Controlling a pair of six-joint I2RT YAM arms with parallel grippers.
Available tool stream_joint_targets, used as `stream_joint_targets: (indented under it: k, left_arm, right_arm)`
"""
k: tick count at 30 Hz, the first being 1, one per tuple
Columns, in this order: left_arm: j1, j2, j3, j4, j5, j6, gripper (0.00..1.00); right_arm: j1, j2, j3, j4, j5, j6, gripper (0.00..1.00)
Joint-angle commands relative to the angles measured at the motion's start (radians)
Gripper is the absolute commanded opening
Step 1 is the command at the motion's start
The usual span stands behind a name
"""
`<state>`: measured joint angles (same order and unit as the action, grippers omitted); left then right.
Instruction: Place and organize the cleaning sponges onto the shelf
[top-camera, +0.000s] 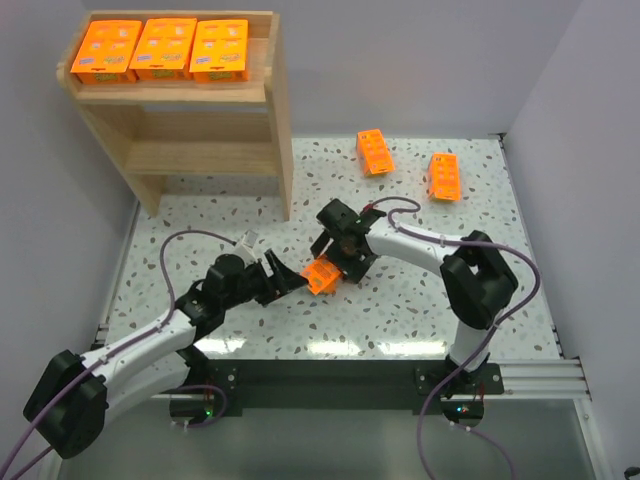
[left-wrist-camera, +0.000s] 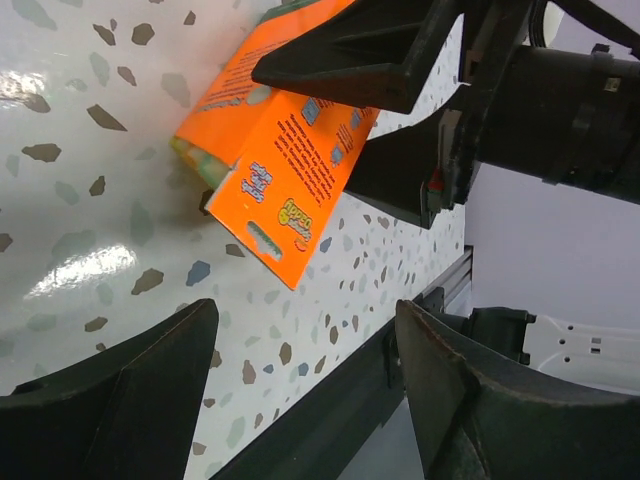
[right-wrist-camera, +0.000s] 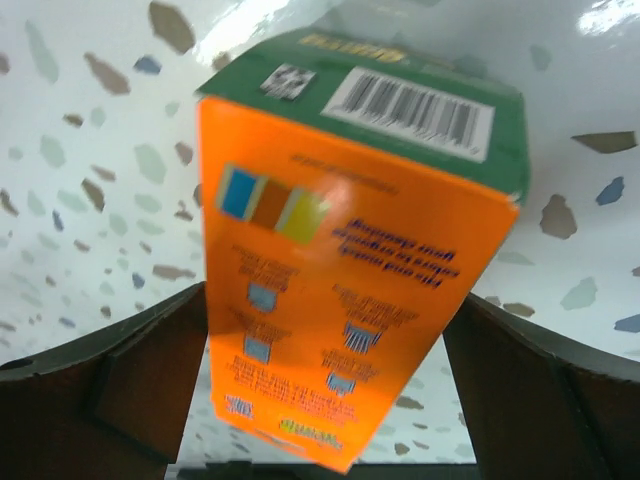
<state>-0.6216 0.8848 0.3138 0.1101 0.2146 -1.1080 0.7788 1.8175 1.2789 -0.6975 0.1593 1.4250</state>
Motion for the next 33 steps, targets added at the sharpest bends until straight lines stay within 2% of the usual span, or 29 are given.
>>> stream_joint_targets:
  k: [1, 7, 13, 16, 19, 25, 28, 31, 33]
  left_arm:
    - [-0.027, 0.029, 0.011, 0.138, -0.018, -0.027, 0.77]
    - [-0.064, 0.089, -0.007, 0.204, -0.035, -0.062, 0.79]
    - [-0.069, 0.121, -0.028, 0.203, -0.079, -0.098, 0.8]
    - [-0.072, 0.137, -0.044, 0.218, -0.102, -0.105, 0.8]
    - [-0.069, 0.174, -0.071, 0.299, -0.103, -0.116, 0.8]
    - [-0.069, 0.328, -0.102, 0.595, -0.077, -0.153, 0.79]
    - [-0.07, 0.396, -0.093, 0.675, -0.072, -0.153, 0.77]
    - [-0.067, 0.443, -0.096, 0.765, -0.057, -0.161, 0.68]
    - [-0.069, 0.486, -0.096, 0.848, -0.046, -0.167, 0.57]
  right_arm:
    - [0.005, -0.104, 0.0, 0.035, -0.053, -0.064, 0.99]
    - [0.002, -0.262, -0.056, -0.031, -0.024, -0.089, 0.99]
    - [-0.009, -0.337, -0.088, -0.132, -0.05, -0.175, 0.99]
    - [-0.012, -0.444, -0.182, -0.119, -0.05, -0.204, 0.99]
    - [-0.013, -0.567, -0.258, -0.079, -0.072, -0.257, 0.99]
    - [-0.016, -0.796, -0.381, -0.046, -0.09, -0.334, 0.97]
    - [-0.018, -0.879, -0.42, -0.059, -0.096, -0.344, 0.94]
    - [-0.018, -0.929, -0.444, -0.062, -0.115, -0.353, 0.91]
    - [-0.018, -0.946, -0.451, -0.072, -0.113, -0.354, 0.91]
